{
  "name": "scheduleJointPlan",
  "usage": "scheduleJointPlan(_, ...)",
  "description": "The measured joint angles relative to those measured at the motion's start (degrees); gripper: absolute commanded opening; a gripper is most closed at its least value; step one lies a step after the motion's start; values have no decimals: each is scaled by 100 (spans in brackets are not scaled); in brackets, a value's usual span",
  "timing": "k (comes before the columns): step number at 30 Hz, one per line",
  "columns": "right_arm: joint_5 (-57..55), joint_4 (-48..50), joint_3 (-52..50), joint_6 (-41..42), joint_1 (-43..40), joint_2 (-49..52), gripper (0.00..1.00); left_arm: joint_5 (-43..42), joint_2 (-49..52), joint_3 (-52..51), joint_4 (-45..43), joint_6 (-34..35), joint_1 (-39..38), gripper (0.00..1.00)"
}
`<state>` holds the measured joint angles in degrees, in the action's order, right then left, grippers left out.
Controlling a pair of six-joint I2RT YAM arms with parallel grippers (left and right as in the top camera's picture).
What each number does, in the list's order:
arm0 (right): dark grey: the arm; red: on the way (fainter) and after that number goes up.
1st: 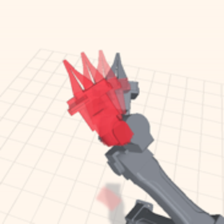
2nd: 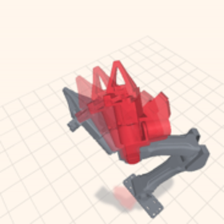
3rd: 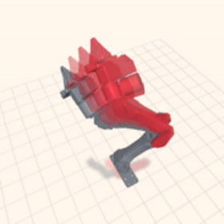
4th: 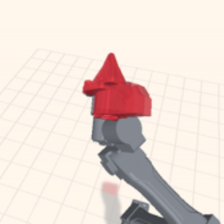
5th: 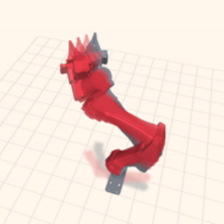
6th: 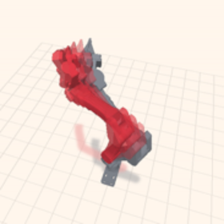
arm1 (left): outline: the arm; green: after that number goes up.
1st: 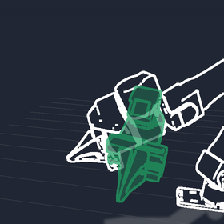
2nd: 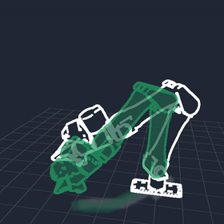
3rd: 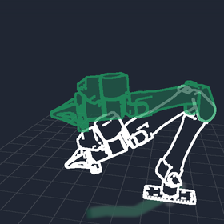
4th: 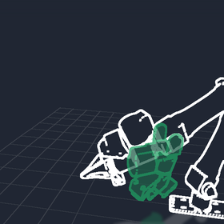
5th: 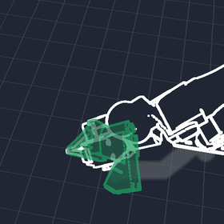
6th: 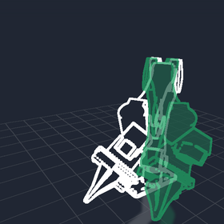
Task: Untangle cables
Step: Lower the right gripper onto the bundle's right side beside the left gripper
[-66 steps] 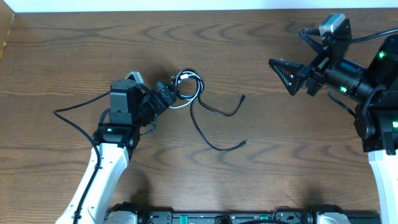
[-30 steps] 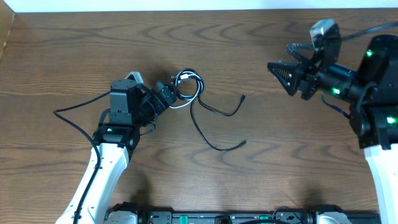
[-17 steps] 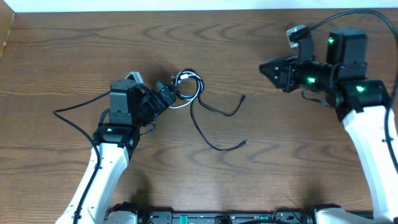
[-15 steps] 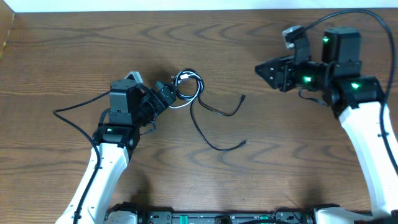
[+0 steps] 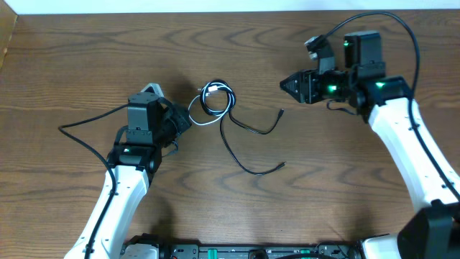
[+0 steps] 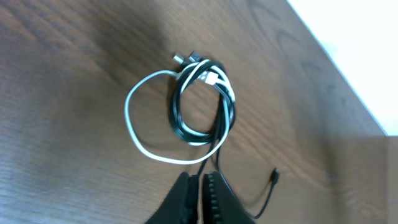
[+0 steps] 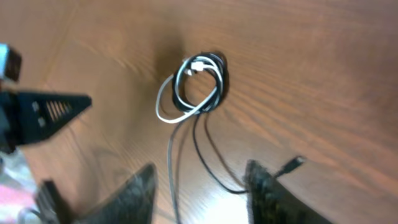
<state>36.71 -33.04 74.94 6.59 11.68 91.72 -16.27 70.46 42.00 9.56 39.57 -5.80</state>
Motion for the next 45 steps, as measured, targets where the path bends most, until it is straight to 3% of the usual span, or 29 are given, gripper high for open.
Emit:
scheduleJointPlan(2, -33, 35, 0, 13, 103, 160, 1, 9, 11, 0, 76, -48, 0, 8)
scheduleJointPlan(6, -70, 326, 0, 90, 356, 603, 4, 9, 197, 0, 175, -83, -7, 13)
scheduleJointPlan(7, -66, 485, 0, 153, 409, 723, 9, 11, 304, 0, 199, -96, -7, 13)
scheduleJointPlan(8, -83, 621, 0, 192, 461, 804, 22, 11, 382, 0, 212, -92, -11, 15)
scheduleJointPlan(9, -83, 813, 0, 269, 529, 925, 50, 11, 470, 0, 221, -96, -11, 17)
scheduleJointPlan(10, -81, 1008, 0, 343, 601, 1049, 65, 11, 564, 0, 221, -101, -11, 27)
scheduleJointPlan(11, -81, 1305, 0, 400, 706, 1228, 70, 13, 640, 0, 223, -142, -11, 40)
scheduleJointPlan(16, -186, 2376, 4, 557, 1082, 1862, 71, 11, 946, 0, 278, -140, -24, 50)
scheduleJointPlan(23, -870, 3453, 2, 1115, 1563, 2758, 60, 11, 1141, -2, 787, -223, -31, 50)
scheduleJointPlan(29, -1381, 3759, 2, 1364, 1860, 3233, 36, 11, 1141, -2, 1001, -260, -31, 50)
scheduleJointPlan(31, -1458, 3722, 2, 1397, 1937, 3324, 13, 11, 1141, -2, 1010, -275, -31, 50)
scheduleJointPlan(33, -1502, 3637, 22, 1432, 2006, 3344, 1, 11, 1141, -2, 1016, -297, -31, 50)
scheduleJointPlan(40, -966, 2717, 164, 1495, 2085, 3320, 1, 164, 1141, -2, 997, -538, -31, 50)
scheduleJointPlan(45, -378, 2138, 195, 1552, 2083, 3292, 13, 549, 1141, -2, 997, -608, -31, 50)
